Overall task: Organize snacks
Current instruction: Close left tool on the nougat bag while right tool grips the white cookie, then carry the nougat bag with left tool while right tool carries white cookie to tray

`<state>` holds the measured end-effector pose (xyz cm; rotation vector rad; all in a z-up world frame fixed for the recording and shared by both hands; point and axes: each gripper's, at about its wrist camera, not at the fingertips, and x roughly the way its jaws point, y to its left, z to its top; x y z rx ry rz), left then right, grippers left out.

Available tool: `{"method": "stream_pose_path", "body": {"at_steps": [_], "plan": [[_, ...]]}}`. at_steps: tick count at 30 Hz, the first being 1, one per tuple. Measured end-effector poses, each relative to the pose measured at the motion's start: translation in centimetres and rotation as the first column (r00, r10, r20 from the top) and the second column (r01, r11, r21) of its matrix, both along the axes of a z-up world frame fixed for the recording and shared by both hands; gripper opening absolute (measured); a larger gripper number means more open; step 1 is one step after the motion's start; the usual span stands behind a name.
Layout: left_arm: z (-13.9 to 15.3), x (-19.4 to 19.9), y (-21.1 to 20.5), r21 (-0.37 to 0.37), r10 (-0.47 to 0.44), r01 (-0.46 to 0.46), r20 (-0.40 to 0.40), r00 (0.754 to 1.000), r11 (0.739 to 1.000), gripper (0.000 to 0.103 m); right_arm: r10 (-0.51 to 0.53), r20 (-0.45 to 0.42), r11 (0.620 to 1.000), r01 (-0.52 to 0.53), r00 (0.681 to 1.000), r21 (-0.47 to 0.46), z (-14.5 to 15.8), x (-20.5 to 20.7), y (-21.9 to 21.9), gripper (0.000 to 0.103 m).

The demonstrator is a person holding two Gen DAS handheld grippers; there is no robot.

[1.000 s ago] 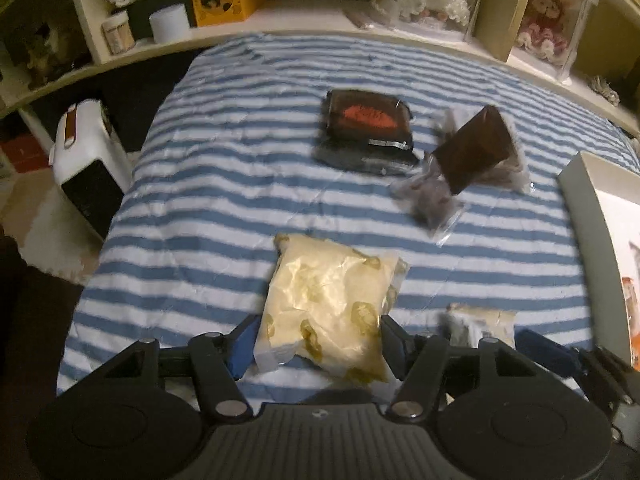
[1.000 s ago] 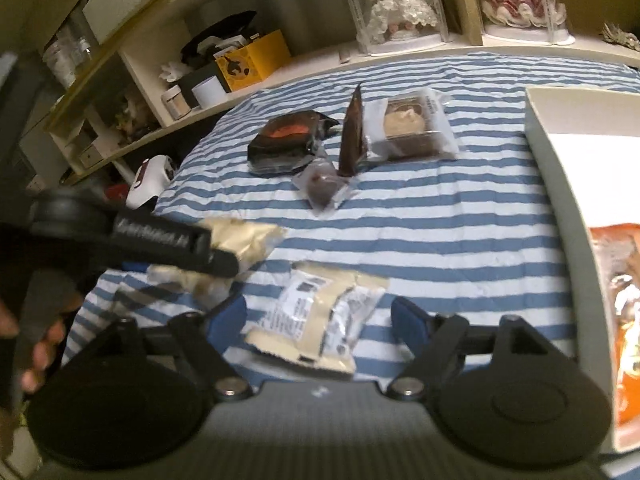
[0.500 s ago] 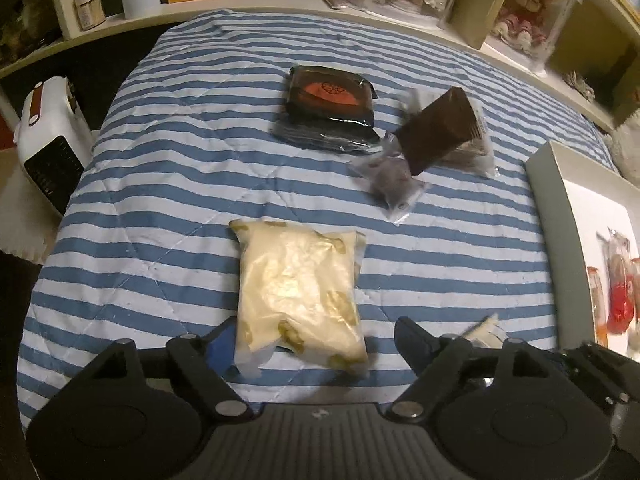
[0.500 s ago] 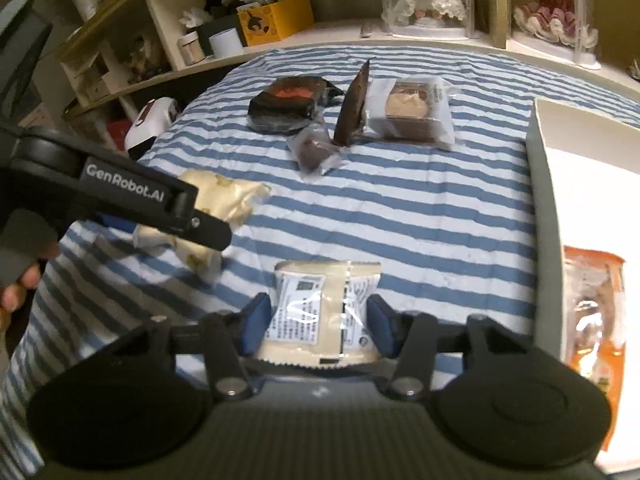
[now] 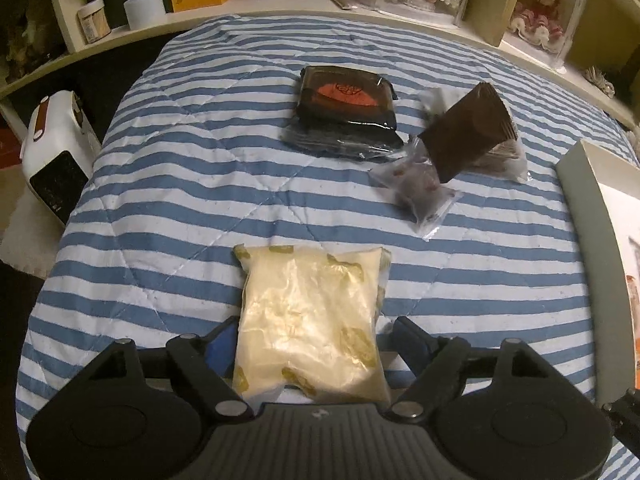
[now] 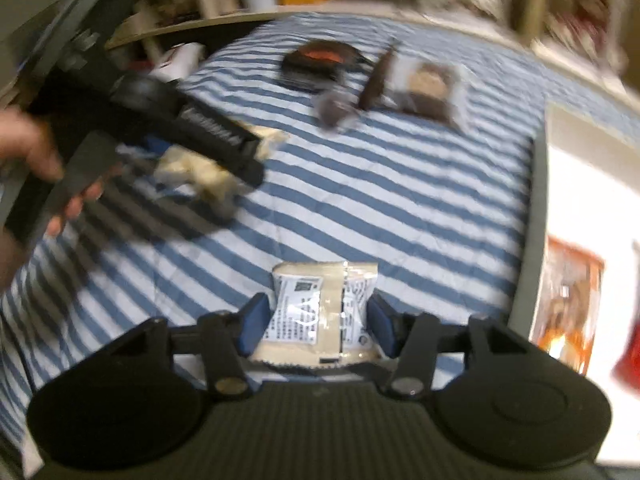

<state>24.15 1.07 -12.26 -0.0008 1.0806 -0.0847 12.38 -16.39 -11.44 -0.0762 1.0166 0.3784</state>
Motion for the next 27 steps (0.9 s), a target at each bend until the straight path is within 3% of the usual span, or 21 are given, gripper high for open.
{"method": "stream_pose_path", "body": {"at_steps": [4,12,19,27], "plan": [[-0.1,-0.1,-0.3,0.040,-0.014,0.014,0.005,1.000,0.999,0.073,-0.045,-0.055,0.995,0.050,0.997,0.086,-0.2,0.5,-0.8,0.061],[0.8,-1.0,0.1,0.015,0.000,-0.001,0.045,0.999,1.000,0.051,0.026,-0.022,0.999,-0.027,0.999,-0.018,-1.0,-0.2,0.3,0.055],[4.1,-2.5,0.2,-0.050,0.019,-0.012,0.131,0.991,0.999,0.049,-0.006,0.064,1.000,0.006,0.998,0.008,1.2,-0.5,-0.8,0.054],[8.6,-5.3,-0.9,-0.089,-0.003,0.025,0.242,0.970,0.996,0.049,-0.081,0.188,0.994,0.066,0.979,0.082,5.8,-0.3,-3.2,0.053]]}}
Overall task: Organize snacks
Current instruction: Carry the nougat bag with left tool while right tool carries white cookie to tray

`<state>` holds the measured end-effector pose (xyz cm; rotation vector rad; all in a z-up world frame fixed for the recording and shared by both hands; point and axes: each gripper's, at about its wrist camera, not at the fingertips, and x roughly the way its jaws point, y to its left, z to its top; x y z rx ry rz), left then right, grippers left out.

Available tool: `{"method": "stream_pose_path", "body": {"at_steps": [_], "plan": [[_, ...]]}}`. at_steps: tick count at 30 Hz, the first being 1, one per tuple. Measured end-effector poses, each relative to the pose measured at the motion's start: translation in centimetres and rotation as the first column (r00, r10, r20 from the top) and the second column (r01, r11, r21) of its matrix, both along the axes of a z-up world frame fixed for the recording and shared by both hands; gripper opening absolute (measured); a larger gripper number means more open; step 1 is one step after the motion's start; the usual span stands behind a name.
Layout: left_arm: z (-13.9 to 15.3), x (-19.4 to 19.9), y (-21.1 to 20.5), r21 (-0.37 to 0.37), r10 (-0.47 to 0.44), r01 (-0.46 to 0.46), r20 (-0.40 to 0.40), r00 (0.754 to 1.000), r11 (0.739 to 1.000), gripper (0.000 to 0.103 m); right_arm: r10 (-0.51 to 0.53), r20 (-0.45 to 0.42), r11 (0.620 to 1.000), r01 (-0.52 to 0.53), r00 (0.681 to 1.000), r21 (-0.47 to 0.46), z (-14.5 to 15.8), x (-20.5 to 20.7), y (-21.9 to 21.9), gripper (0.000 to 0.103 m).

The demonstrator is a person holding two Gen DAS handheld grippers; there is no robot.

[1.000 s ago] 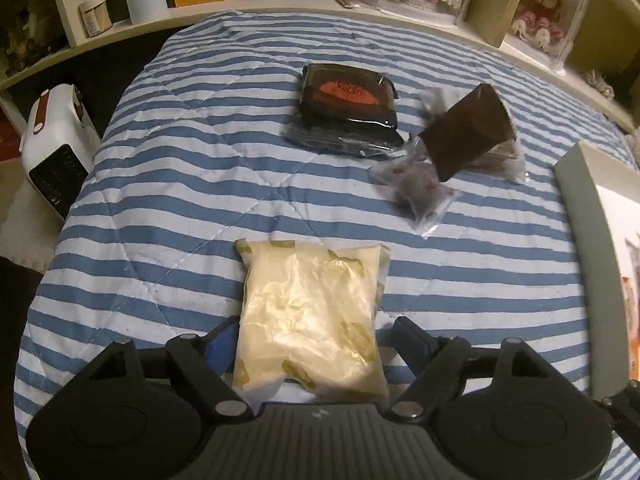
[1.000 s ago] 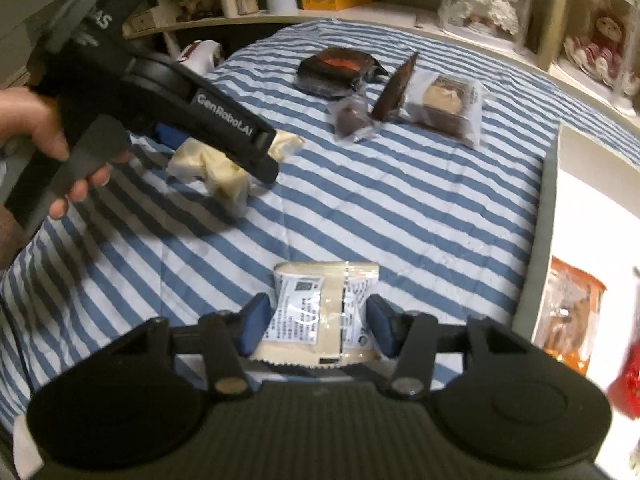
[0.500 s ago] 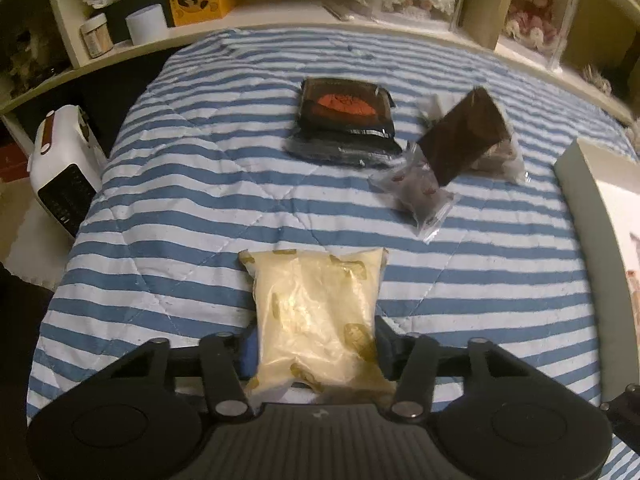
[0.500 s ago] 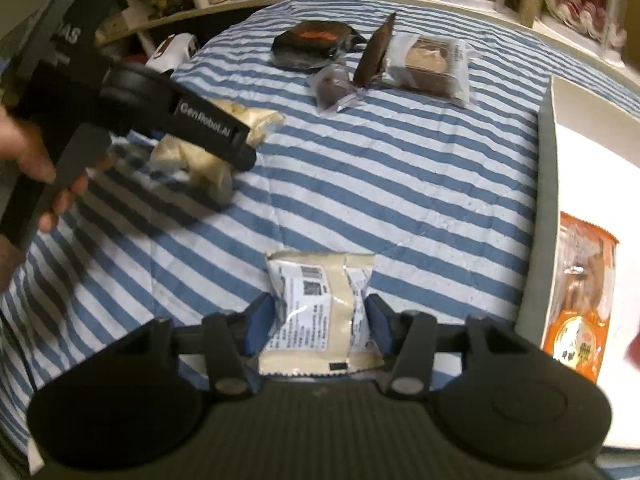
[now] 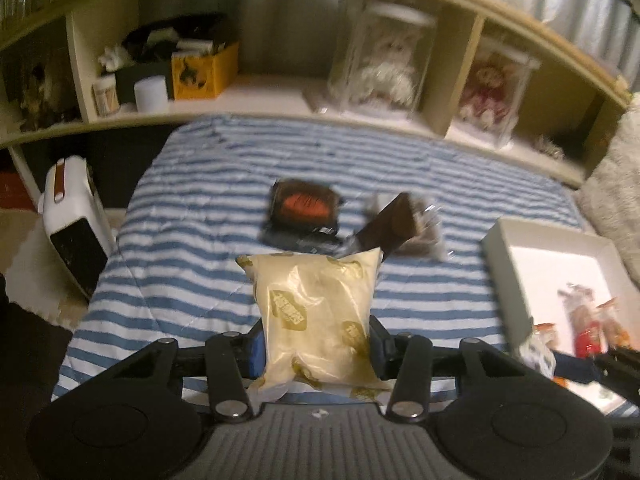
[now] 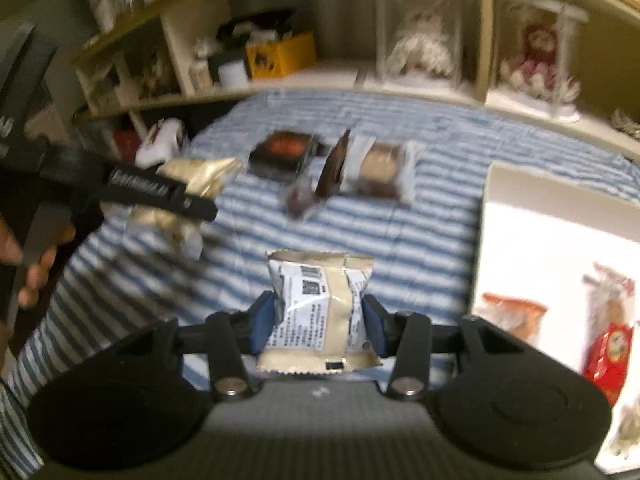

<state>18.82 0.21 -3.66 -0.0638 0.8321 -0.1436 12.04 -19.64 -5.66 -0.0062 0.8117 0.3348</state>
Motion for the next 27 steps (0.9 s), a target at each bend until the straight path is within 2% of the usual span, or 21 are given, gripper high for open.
{"method": "stream_pose_path", "body": {"at_steps": [8,15,22,27], "plan": [[2.8,-2.4,-1.6,-0.035,-0.033,0.036,0.077,0.996,0.999,0.049,-0.053,0.055,0.997,0.050,0.997,0.055,3.4,0.1,-2.9,0.053],[4.0,-3.7,-3.3,-0.054,-0.061,0.068,0.117,0.991,0.996,0.049,-0.089,0.094,0.995,0.084,0.992,0.055,5.7,-0.9,-5.9,0.053],[4.0,-4.4,-5.6,-0.068,-0.095,0.105,0.129,0.987,0.992,0.049,-0.132,0.114,0.991,0.128,0.985,0.042,6.4,-2.2,-9.5,0.053],[3.5,-4.6,-8.2,-0.050,-0.132,0.139,0.124,0.983,0.989,0.049,-0.175,0.115,0.984,0.171,0.978,0.050,6.1,-3.2,-12.2,0.053]]}}
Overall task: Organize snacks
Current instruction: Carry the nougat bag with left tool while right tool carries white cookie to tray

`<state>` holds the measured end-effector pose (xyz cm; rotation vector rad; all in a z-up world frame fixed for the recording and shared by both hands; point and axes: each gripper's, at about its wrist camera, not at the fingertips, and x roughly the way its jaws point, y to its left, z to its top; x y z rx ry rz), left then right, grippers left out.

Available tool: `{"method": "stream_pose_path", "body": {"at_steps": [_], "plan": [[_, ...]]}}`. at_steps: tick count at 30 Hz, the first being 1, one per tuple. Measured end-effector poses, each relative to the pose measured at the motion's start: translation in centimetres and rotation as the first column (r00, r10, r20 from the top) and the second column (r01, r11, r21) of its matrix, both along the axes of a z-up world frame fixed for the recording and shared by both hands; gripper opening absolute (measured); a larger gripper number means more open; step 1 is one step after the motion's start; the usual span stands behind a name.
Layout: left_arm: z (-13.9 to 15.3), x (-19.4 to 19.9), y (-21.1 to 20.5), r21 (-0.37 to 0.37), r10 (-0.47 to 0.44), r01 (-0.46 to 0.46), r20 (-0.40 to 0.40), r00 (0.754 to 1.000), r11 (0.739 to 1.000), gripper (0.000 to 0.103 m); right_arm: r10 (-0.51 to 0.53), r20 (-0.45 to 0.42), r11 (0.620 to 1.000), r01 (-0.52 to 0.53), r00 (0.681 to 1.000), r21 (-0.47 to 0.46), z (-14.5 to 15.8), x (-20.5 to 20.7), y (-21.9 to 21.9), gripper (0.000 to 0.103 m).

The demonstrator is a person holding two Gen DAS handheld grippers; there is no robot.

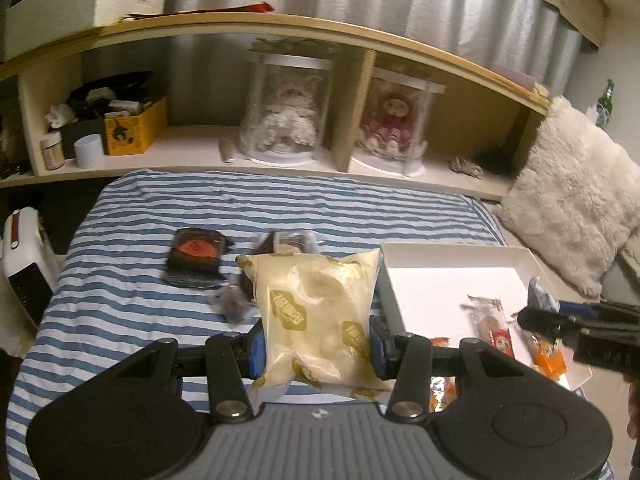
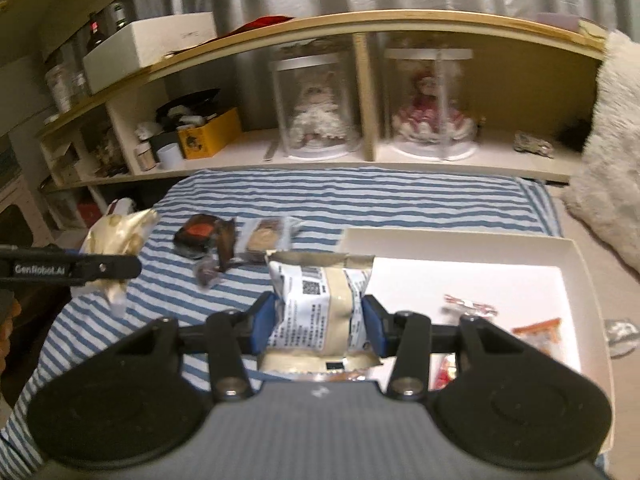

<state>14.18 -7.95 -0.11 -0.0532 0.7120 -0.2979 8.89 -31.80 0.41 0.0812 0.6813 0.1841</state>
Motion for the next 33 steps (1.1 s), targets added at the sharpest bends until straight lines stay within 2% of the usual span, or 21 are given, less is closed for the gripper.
{"method": "stream_pose_path", "body": {"at_steps": [9,16,25,30,33], "plan": [[-0.3,0.4,-4.5,0.005,-0.055,0.055,0.001,0.998,0.998,0.049,-0.062,0.001,0.997,0.062,0.998,0.039,-0.7,-0.6,-4.5,0.053],[-0.4,2.0,-8.6,-0.023,-0.106,0.106,-0.006,0.994,0.994,0.049,-0.078,-0.049,0.992,0.082,0.996,0.091,-2.4,-0.1,-7.1,0.053],[-2.3,5.9,-13.6,-0.112,-0.148,0.140,-0.072,0.986,0.984,0.050,-0.006,-0.198,0.983,0.042,0.980,0.179,-6.5,1.4,-8.1,0.053],[-4.5,8.2,-15.1,-0.162,-0.159,0.136,-0.135,0.978,0.977,0.050,0.065,-0.303,0.975,0.004,0.951,0.220,-9.5,2.7,-7.5,0.053],[-5.8,9.2,-15.7,-0.173,-0.159,0.130,-0.168,0.973,0.976,0.050,0.113,-0.358,0.959,-0.008,0.927,0.282,-11.3,3.1,-7.5,0.053]]}}
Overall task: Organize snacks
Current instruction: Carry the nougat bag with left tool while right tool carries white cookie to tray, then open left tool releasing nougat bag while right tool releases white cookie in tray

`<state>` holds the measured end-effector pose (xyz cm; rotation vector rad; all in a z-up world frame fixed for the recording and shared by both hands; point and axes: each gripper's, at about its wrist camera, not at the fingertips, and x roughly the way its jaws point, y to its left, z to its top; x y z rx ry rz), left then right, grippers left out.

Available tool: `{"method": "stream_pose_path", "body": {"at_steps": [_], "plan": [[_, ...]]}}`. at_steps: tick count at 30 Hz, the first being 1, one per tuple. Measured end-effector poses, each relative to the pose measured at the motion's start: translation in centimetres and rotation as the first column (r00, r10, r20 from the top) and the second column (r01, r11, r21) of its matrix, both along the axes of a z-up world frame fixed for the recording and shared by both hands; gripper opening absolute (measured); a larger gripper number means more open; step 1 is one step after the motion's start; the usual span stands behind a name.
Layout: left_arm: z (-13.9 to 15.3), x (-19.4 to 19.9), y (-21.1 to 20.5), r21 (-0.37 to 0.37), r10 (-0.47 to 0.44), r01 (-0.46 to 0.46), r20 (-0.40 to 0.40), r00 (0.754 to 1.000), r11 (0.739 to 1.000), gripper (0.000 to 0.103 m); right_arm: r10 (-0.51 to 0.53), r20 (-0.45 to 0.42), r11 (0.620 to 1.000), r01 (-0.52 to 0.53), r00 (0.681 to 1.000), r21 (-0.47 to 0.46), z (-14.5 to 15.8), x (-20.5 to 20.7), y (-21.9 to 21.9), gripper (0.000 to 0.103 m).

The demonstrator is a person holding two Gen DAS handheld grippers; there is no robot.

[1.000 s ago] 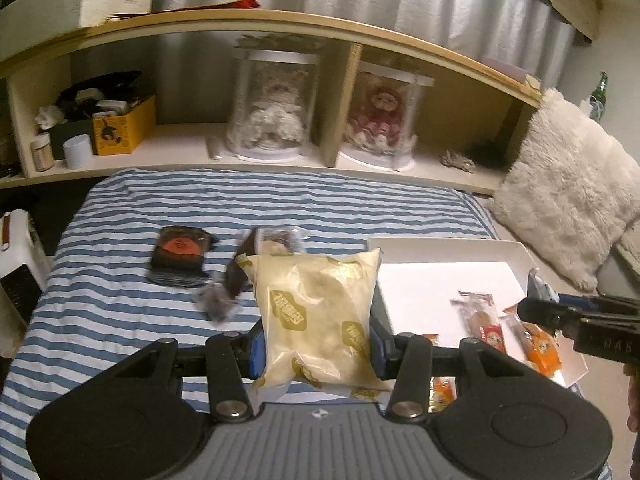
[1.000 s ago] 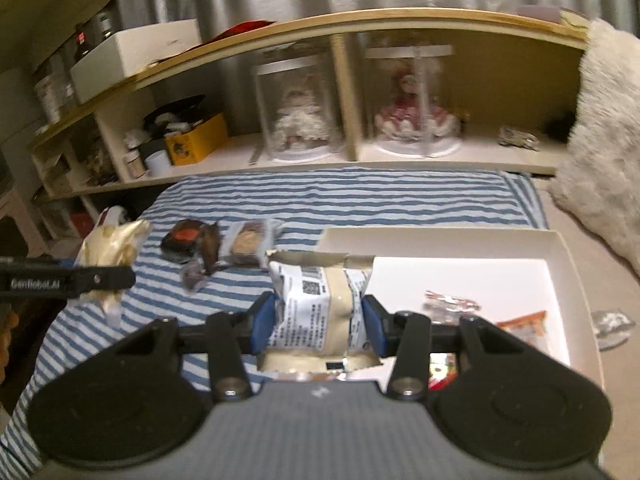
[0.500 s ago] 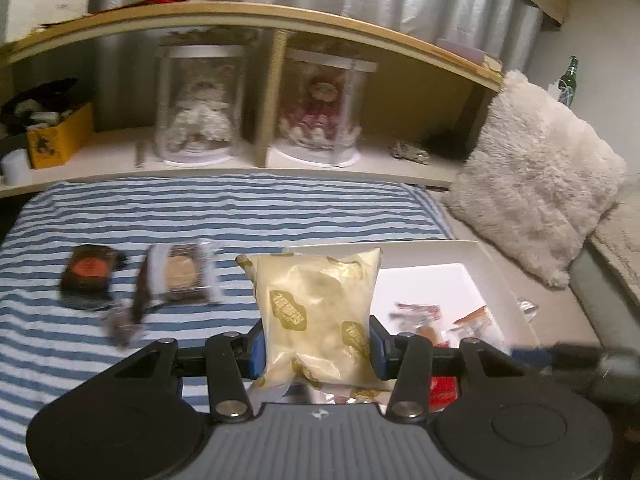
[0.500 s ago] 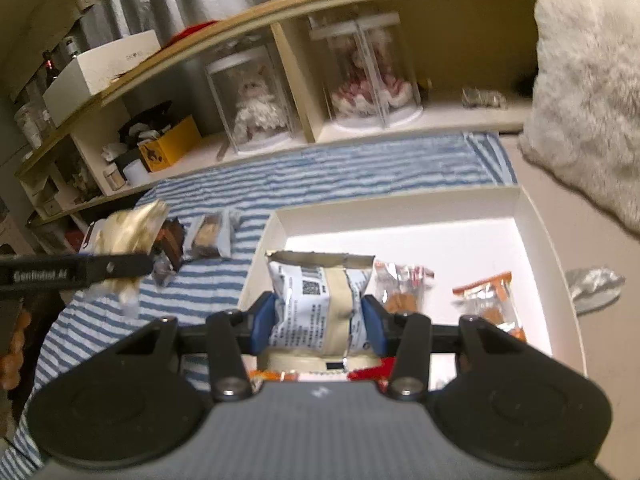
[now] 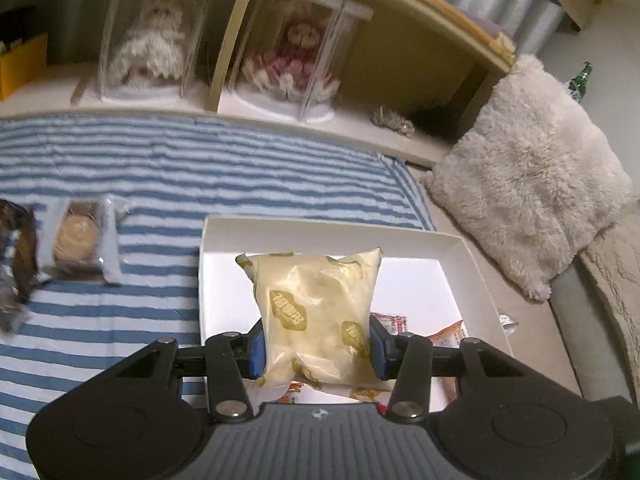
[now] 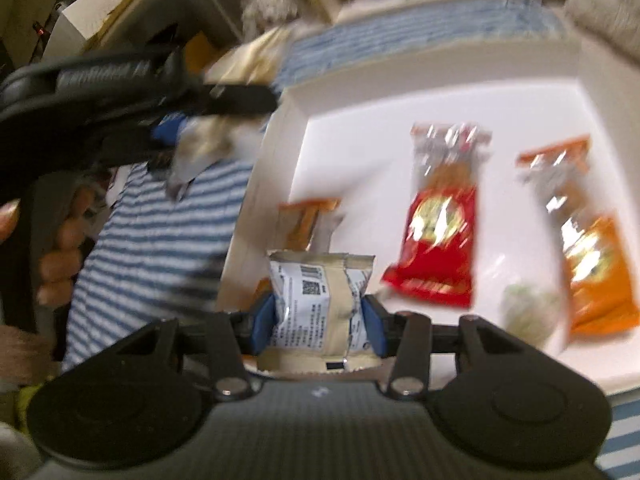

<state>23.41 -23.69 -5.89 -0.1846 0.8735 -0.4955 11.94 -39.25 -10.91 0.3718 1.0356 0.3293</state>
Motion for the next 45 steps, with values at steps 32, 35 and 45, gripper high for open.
{"method": "stream_pose_path", "body": {"at_steps": [32,35,45], "plan": [[-2.1,4.5,-0.7,0.161,0.027,-0.031,0.025,0.999,0.986,0.071,-0.087,0.017,0.985,0.088,0.996,-0.148,-0.9,0.2,0.3,0.071],[-1.6,3.7,-0.9,0.190,0.011,-0.017,0.035,0.999,0.982,0.080,-0.091,0.023,0.985,0.094,0.996,-0.146,-0.5,-0.2,0.2,0.072],[-0.2,1.5,0.6,0.184,0.013,-0.017,0.023,1.000,0.983,0.090,-0.100,0.062,0.974,0.111,0.993,-0.197,1.1,-1.4,0.4,0.085]]}}
